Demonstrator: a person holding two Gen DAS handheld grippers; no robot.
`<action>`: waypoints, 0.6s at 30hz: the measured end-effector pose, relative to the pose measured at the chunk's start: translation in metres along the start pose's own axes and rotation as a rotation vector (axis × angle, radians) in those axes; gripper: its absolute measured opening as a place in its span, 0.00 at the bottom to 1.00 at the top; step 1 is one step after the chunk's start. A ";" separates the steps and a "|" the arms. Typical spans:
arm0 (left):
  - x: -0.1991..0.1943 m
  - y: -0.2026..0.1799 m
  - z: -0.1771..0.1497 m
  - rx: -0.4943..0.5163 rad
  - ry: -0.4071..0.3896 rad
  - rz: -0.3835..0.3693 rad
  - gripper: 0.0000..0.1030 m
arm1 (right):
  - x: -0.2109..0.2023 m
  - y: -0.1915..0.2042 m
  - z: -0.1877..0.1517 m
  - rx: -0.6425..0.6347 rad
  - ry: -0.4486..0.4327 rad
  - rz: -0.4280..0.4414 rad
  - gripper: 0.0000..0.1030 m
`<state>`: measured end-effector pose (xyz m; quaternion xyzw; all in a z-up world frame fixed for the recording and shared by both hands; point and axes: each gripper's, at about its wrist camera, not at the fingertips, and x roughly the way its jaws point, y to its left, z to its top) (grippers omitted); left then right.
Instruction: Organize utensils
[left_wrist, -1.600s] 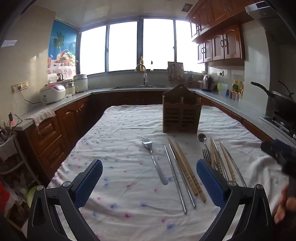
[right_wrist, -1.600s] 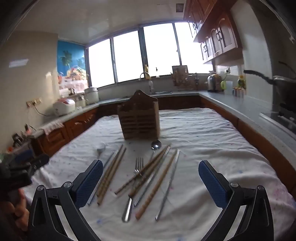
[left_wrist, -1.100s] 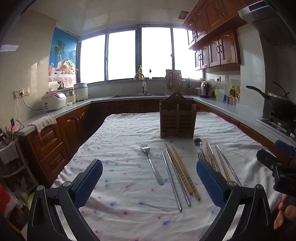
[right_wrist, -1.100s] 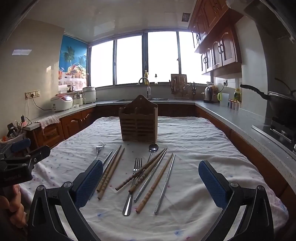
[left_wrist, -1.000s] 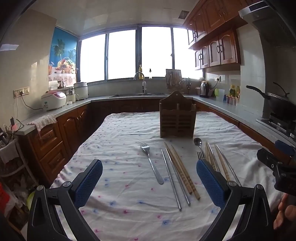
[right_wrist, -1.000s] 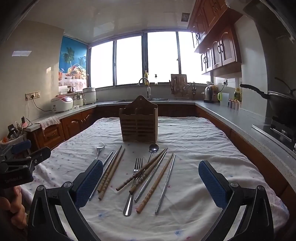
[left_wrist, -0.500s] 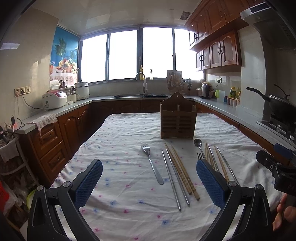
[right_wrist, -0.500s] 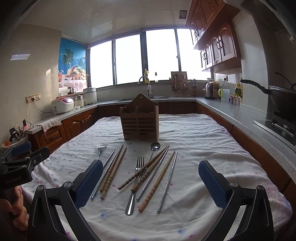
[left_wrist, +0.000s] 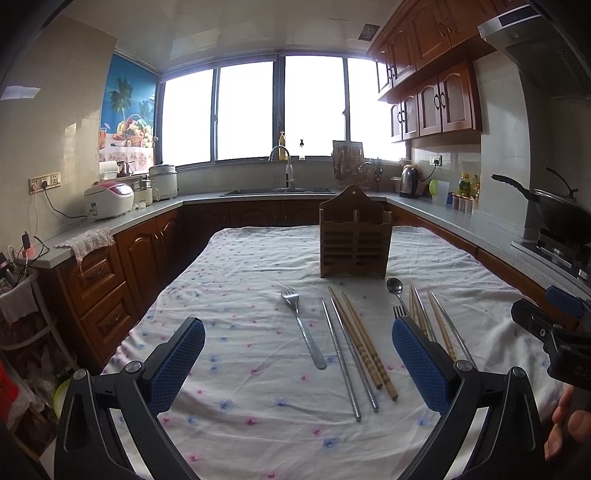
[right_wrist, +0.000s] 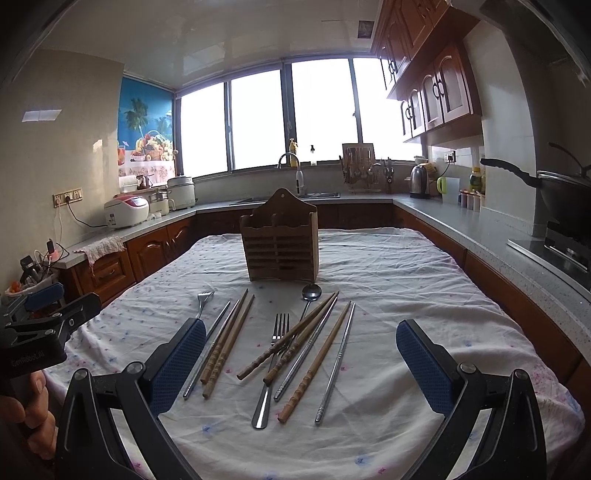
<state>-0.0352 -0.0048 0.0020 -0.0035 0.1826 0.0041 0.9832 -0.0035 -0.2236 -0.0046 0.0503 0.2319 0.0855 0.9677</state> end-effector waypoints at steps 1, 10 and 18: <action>0.000 0.000 0.000 0.001 0.000 0.000 0.99 | 0.000 0.000 0.000 0.000 0.000 0.000 1.00; 0.001 0.000 0.000 -0.003 0.002 -0.001 0.99 | -0.001 0.000 0.001 0.002 -0.003 0.001 1.00; 0.004 0.001 0.001 0.000 0.004 -0.004 0.99 | -0.001 0.000 0.001 0.004 -0.003 0.000 1.00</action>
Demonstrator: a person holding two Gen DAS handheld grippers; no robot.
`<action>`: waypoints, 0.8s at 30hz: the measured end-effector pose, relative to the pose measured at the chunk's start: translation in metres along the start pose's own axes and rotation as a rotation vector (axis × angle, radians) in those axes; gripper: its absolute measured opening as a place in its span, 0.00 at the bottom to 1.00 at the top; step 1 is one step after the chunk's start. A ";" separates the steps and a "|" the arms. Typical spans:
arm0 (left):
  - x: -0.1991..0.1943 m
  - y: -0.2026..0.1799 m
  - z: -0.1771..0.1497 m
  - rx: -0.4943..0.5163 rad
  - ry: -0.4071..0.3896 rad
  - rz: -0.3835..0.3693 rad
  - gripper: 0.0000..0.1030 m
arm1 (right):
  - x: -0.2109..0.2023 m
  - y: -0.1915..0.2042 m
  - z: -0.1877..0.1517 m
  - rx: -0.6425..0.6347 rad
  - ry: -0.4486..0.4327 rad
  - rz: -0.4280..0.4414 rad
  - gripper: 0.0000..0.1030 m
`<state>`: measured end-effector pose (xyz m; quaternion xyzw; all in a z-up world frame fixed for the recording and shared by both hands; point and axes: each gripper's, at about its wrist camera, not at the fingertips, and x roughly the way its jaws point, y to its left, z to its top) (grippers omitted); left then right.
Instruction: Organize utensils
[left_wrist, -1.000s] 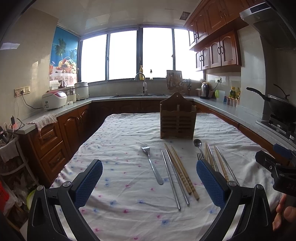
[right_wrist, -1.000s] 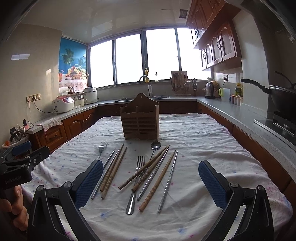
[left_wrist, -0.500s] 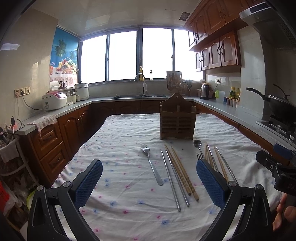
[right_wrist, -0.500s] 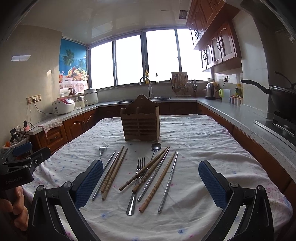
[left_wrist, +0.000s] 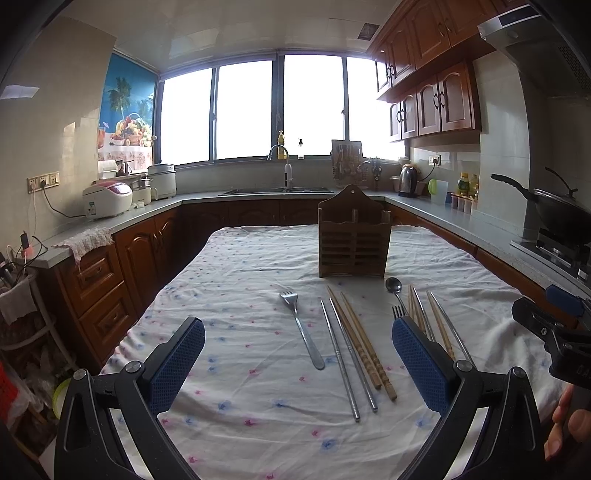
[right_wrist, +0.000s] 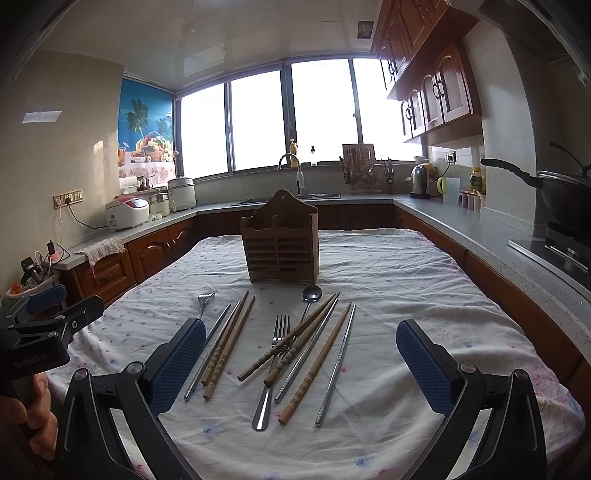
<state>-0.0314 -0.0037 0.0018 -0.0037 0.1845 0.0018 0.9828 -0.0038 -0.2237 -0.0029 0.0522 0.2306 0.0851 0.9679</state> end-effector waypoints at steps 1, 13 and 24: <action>0.000 0.000 -0.001 -0.001 -0.001 -0.001 0.99 | 0.000 0.000 0.000 0.000 0.000 0.000 1.00; 0.003 -0.001 -0.001 0.002 0.001 -0.005 0.99 | 0.000 -0.001 0.001 0.006 0.003 0.003 1.00; 0.015 0.002 0.003 -0.035 0.039 -0.033 0.99 | 0.007 -0.008 0.002 0.032 0.025 0.021 1.00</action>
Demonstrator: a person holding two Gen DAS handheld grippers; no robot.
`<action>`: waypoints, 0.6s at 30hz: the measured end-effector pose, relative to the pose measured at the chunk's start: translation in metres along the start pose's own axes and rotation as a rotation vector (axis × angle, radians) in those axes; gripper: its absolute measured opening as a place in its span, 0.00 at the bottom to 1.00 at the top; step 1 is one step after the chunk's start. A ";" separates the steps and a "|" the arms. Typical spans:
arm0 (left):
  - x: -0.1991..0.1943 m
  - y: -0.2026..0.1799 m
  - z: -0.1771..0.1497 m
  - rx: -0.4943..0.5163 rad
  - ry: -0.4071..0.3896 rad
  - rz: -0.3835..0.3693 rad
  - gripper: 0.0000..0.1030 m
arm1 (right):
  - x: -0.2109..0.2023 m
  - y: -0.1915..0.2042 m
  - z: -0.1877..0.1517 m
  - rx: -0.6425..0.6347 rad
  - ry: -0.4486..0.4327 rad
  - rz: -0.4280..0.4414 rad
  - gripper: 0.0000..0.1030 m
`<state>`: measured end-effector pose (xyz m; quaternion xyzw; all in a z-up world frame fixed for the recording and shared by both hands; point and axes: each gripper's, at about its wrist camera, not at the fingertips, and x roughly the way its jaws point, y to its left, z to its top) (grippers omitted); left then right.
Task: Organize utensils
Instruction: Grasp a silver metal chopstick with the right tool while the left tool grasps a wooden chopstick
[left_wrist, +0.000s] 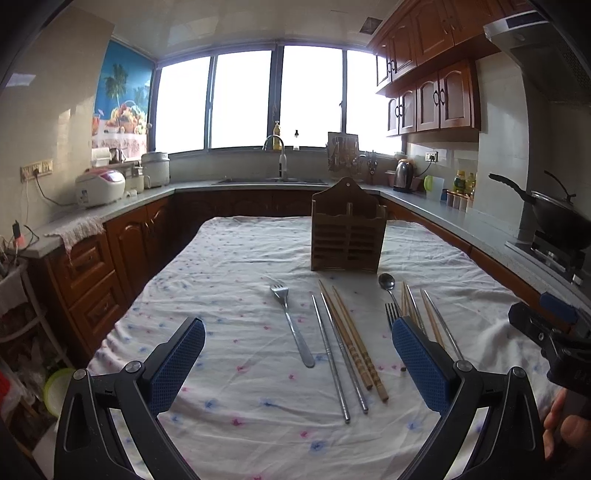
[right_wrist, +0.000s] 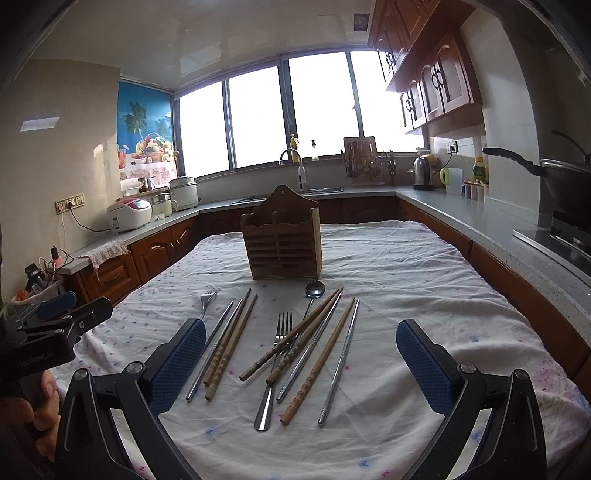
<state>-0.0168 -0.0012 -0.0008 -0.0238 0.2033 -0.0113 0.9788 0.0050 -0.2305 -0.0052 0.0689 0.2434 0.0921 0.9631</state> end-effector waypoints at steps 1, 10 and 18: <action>0.001 0.001 0.002 -0.003 0.003 -0.002 0.99 | 0.002 -0.001 0.000 0.002 0.005 -0.003 1.00; 0.030 0.004 0.022 -0.029 0.073 -0.034 0.99 | 0.020 -0.016 0.012 0.052 0.051 -0.005 1.00; 0.069 0.011 0.046 -0.036 0.149 -0.059 0.92 | 0.050 -0.033 0.025 0.113 0.125 0.010 0.83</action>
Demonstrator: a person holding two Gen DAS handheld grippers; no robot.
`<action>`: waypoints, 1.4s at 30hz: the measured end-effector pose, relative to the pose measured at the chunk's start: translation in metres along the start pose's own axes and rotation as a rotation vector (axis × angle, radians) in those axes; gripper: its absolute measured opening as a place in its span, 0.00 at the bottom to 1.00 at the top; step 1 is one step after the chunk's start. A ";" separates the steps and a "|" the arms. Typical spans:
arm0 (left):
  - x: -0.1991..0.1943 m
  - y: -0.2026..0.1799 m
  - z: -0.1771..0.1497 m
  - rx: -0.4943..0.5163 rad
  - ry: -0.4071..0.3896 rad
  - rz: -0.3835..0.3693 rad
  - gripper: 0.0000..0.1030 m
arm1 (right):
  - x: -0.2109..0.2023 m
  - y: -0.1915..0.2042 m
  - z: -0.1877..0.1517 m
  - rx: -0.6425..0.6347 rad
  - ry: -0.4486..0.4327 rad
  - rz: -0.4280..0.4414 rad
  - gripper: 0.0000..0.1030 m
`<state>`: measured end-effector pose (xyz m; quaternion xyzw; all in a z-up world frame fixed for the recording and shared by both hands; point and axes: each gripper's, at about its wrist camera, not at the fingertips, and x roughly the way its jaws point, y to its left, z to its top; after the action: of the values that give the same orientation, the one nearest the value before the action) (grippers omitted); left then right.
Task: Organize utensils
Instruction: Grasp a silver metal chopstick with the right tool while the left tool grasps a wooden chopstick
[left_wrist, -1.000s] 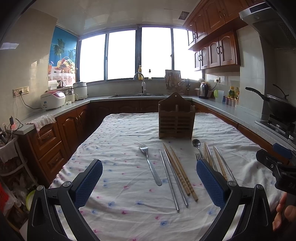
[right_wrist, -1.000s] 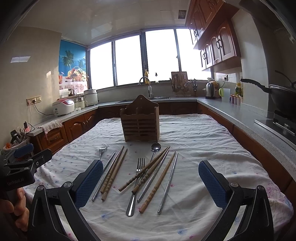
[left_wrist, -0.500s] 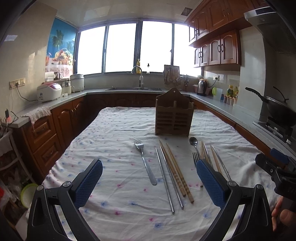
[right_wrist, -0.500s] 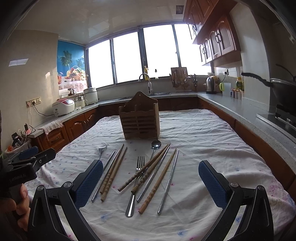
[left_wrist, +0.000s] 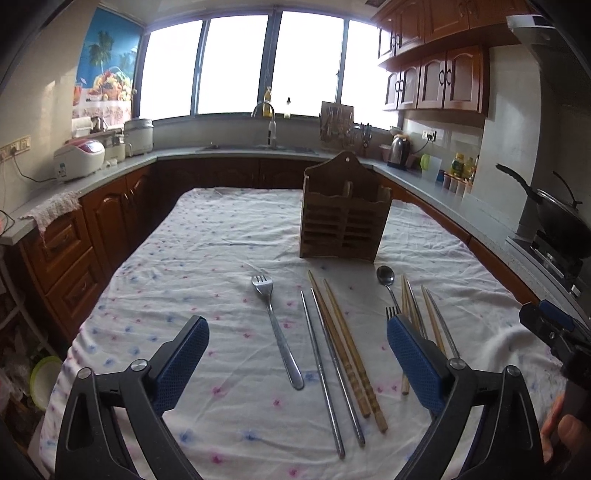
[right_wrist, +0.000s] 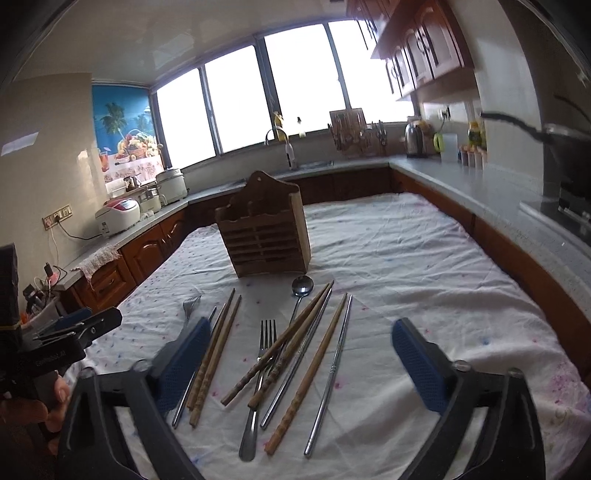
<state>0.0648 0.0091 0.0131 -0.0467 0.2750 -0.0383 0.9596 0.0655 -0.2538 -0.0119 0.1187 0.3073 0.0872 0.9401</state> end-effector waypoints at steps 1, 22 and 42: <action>0.004 0.000 0.002 -0.001 0.008 0.000 0.90 | 0.007 -0.003 0.002 0.012 0.022 0.000 0.78; 0.177 0.004 0.085 0.009 0.341 -0.092 0.43 | 0.143 -0.051 0.015 0.139 0.394 -0.049 0.17; 0.299 -0.007 0.087 0.049 0.531 -0.093 0.17 | 0.183 -0.056 0.015 0.076 0.477 -0.098 0.05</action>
<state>0.3641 -0.0216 -0.0694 -0.0244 0.5136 -0.0997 0.8519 0.2249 -0.2671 -0.1176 0.1150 0.5289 0.0557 0.8390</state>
